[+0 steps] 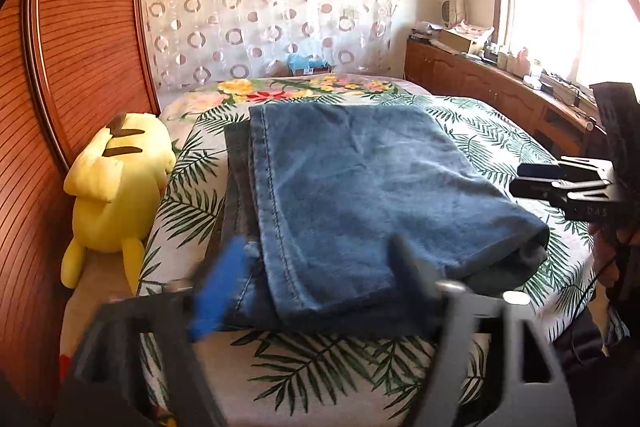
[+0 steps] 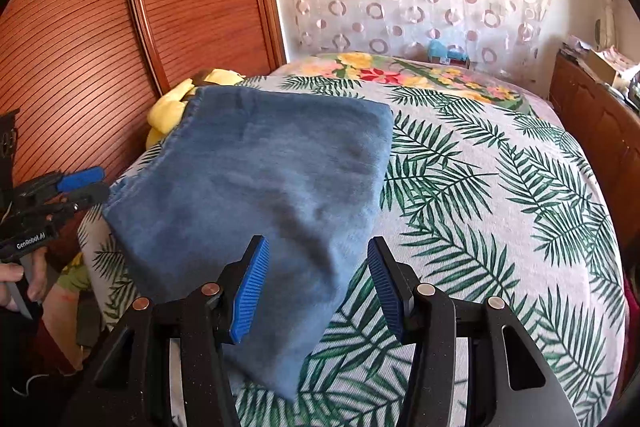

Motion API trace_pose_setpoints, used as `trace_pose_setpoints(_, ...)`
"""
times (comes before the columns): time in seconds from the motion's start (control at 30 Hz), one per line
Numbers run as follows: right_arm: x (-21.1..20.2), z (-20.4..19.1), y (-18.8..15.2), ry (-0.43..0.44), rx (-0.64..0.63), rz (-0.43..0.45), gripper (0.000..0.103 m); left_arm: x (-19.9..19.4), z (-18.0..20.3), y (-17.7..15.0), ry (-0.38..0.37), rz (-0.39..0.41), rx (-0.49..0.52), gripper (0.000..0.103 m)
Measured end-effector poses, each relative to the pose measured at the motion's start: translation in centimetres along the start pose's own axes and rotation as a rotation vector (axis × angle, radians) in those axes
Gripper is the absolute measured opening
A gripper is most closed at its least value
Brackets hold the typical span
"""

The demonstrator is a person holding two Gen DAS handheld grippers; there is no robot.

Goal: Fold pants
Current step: 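Grasp the folded jeans edge with the right gripper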

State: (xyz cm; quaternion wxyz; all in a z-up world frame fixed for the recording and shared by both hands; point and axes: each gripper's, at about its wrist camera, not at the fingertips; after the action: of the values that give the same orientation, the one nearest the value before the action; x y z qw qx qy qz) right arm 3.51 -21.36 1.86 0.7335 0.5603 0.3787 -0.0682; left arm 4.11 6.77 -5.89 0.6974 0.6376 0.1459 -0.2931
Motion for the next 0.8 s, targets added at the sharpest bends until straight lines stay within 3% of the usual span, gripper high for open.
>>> trace_pose_setpoints(0.23,-1.0,-0.3,-1.2,-0.003,0.005,-0.005,0.053,1.4,0.8,-0.6,-0.025,-0.03,-0.006,0.08)
trace_pose_setpoints(0.63,0.9,-1.4,-2.2,-0.043,0.005,-0.07,0.054,3.3,2.0,-1.8,-0.036,-0.073,0.005,0.08)
trace_pose_setpoints(0.8,1.6,-0.9,-2.6,-0.051,0.035,-0.085,0.064,4.2,1.6,-2.6,-0.028,-0.099,0.004,0.08)
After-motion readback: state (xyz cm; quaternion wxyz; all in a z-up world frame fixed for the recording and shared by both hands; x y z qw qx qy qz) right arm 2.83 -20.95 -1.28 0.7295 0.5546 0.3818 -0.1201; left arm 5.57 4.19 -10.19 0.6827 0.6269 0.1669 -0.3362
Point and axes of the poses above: each gripper's, at about its wrist camera, not at the fingertips, and x roughly the way its jaws point, z to its right, y to its top, and after that the axes turned 13 degrees about -y, right-handed
